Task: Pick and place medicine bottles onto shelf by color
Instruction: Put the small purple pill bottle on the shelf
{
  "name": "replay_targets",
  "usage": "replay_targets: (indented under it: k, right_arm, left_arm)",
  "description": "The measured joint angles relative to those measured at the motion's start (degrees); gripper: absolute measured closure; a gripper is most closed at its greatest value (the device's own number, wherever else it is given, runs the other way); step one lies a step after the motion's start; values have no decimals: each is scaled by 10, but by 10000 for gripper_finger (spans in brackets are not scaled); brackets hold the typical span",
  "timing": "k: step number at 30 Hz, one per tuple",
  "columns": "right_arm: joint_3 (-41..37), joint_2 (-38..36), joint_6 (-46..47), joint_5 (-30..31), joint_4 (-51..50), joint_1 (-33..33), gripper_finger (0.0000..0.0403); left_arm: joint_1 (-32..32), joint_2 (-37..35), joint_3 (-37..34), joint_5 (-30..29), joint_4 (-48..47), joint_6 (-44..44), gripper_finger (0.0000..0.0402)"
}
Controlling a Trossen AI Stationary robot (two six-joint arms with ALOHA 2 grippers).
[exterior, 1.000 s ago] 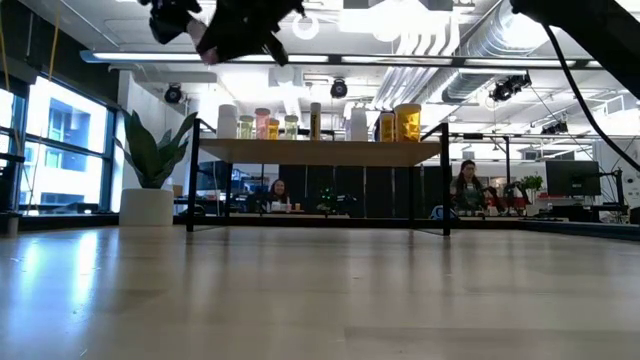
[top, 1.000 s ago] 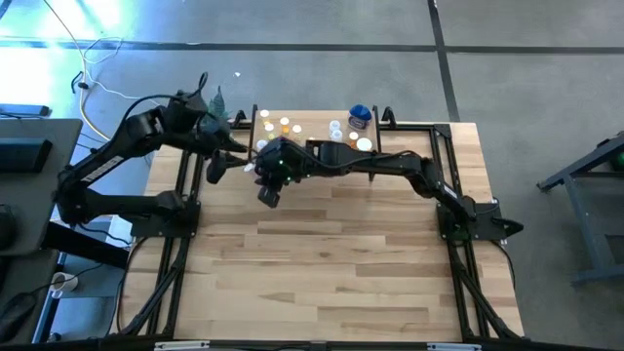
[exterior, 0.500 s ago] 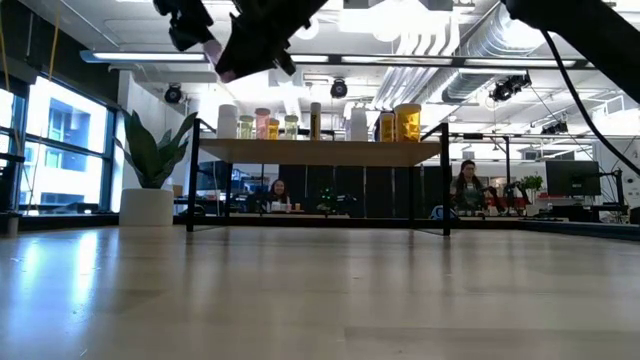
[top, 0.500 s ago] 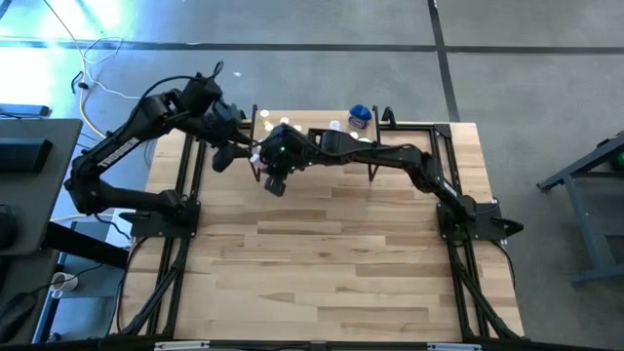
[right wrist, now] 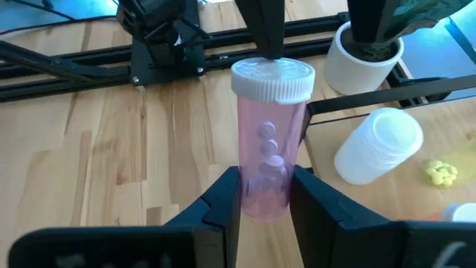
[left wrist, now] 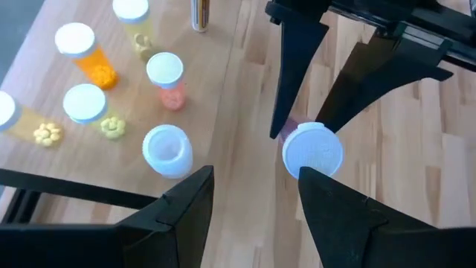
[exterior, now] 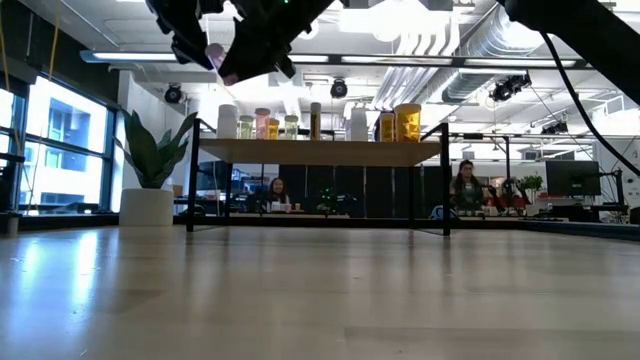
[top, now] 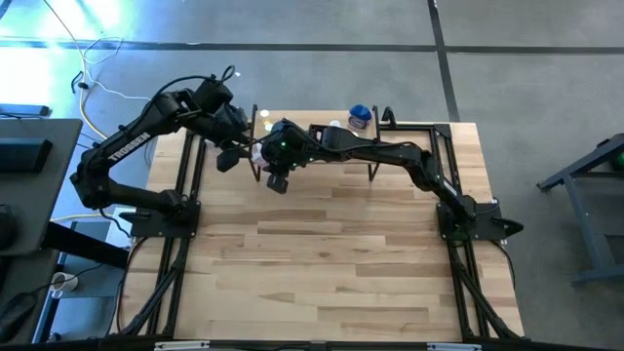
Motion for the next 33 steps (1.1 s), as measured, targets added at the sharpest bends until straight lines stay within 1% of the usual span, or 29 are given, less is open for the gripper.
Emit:
replay_targets:
  k: [18, 24, 28, 33]
  right_arm:
    - [0, 0, -1, -2, -8, -15, 320]
    - [0, 0, -3, -6, -8, -15, 320]
    - [0, 0, -3, -6, -1, -15, 320]
    - [0, 0, -1, -6, 5, -15, 320]
  left_arm:
    - [-1, 5, 0, 1, -16, -1, 213]
    - [-1, 5, 0, 4, -1, -24, 213]
    - [-1, 5, 0, 37, 7, -31, 213]
    - [-13, 11, 0, 29, 17, -51, 213]
